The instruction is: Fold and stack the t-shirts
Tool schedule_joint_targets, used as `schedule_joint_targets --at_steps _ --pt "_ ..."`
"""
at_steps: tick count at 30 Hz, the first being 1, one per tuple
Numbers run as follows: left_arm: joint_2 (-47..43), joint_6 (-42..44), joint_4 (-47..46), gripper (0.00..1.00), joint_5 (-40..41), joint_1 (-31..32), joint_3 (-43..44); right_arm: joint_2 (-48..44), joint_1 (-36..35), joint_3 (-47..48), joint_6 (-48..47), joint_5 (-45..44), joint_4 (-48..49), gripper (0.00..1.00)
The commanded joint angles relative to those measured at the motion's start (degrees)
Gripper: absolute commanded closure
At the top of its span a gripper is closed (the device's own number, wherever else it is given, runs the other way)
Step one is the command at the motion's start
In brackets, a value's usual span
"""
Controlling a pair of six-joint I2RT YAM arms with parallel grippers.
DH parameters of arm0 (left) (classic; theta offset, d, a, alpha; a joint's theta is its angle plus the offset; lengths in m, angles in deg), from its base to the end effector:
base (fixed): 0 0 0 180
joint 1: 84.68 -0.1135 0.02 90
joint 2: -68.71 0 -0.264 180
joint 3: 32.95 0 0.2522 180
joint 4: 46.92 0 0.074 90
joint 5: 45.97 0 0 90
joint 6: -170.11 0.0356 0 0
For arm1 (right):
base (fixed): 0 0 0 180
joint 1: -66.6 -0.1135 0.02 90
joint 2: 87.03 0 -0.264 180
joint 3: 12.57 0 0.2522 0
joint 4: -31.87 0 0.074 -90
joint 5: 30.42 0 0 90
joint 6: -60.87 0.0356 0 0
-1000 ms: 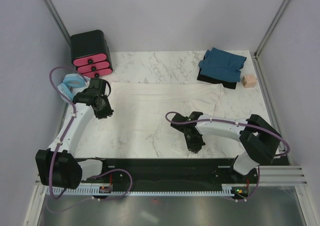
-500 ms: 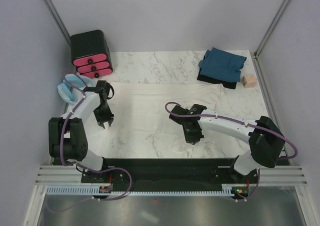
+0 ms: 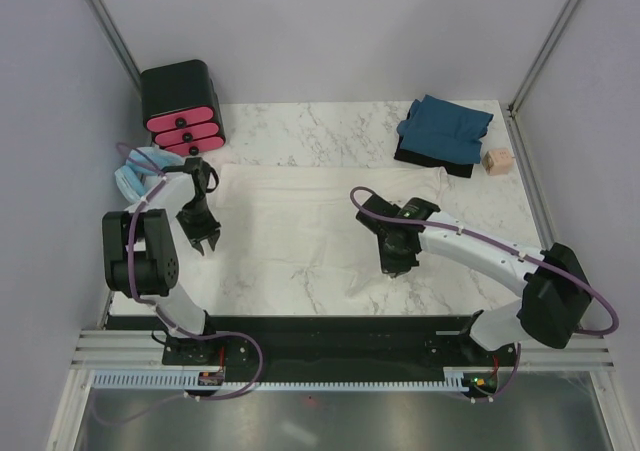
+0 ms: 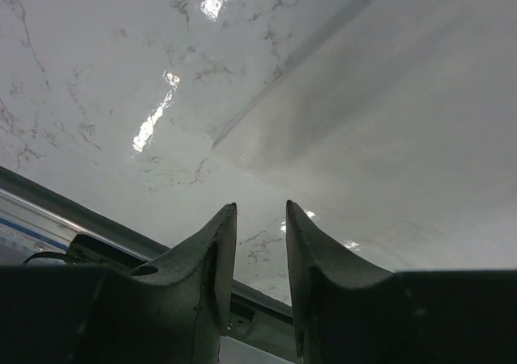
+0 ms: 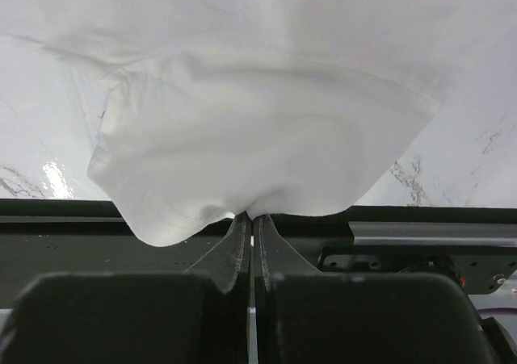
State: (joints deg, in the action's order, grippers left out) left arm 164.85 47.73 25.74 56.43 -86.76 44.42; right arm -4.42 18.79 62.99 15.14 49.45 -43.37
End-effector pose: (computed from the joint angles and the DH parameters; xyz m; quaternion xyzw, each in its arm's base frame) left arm 0.2838 0.0180 0.1861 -0.2932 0.9499 0.1075 0.0162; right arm 0.1732 0.1817 0.2363 -0.0248 0.9936 -0.0129 0.1099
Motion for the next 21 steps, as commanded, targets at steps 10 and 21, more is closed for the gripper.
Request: schedule_joint_targets --at_steps 10,21 --pt "7.48 -1.28 -3.79 0.61 2.71 -4.24 0.72 -2.72 4.22 0.60 -3.14 2.66 -0.31 1.00" --pt "11.08 -1.02 -4.84 0.80 2.54 -4.24 0.28 -2.80 6.15 1.13 -4.10 3.19 -0.49 1.00"
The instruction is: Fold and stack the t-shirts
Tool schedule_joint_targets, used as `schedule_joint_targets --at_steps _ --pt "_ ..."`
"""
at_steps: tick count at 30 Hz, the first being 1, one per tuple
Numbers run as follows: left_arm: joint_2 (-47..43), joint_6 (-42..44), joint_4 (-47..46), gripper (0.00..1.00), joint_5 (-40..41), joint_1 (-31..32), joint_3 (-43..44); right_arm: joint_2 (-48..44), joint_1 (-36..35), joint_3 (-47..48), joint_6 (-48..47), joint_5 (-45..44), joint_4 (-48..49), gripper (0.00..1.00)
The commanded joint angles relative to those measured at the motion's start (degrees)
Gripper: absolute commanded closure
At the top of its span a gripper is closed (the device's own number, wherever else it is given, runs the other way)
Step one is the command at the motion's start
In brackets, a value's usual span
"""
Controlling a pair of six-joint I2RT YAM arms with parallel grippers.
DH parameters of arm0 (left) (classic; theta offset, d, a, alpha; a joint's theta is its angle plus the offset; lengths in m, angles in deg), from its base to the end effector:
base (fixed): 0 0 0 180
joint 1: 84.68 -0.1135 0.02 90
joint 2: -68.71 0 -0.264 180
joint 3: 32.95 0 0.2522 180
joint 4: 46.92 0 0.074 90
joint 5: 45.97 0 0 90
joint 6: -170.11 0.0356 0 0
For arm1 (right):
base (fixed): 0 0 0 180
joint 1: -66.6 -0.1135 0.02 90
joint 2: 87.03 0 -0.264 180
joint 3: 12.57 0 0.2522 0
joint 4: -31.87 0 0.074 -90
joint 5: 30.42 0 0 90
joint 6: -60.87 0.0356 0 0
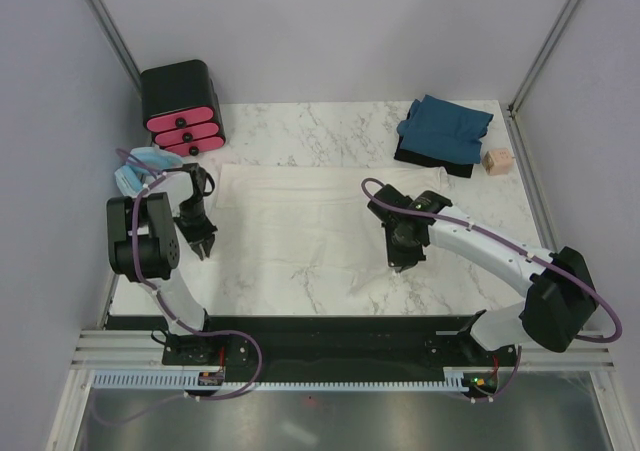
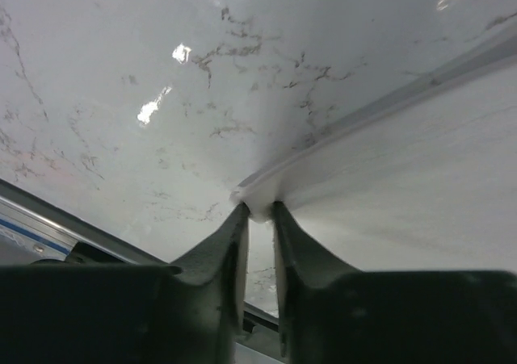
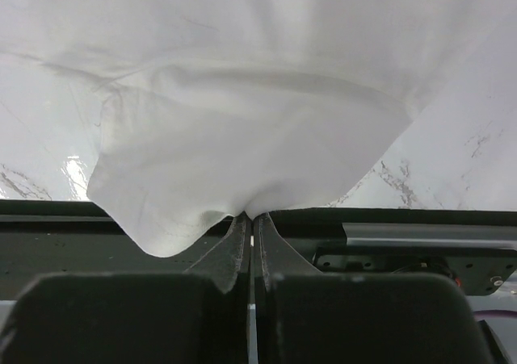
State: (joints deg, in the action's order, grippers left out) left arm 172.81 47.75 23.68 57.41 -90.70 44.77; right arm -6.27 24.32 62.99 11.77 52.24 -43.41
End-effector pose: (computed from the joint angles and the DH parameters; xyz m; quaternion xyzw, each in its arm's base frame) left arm 0.2945 0.0393 0.1497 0.3192 -0.9386 -0.1270 0.0324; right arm 0.1857 0.1627 0.2434 -0.0067 0.9945 0.0073 0.1043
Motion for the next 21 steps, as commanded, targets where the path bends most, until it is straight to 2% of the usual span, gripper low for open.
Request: schedule_joint_targets --at_steps 1,6,15,21 --pt "3.31 -1.13 -2.87 0.85 1.38 -0.31 -0.07 -0.86 0.80 1.30 -0.83 0.39 -0.36 1.00" --pt "3.40 -1.48 -3.75 0.97 -0.29 -0.31 0.28 -0.68 1.24 1.57 -1.00 0.48 -0.62 1.00" --pt "0.50 2.03 -3.93 0.98 -3.10 -0.22 3.80 -1.47 4.22 3.14 1.89 -3.47 -1.59 1.00" --pt "-6.35 4.75 -3.14 0.98 -6.53 -0.31 5.99 0.63 5.37 13.07 2.61 -11.47 -6.42 1.00"
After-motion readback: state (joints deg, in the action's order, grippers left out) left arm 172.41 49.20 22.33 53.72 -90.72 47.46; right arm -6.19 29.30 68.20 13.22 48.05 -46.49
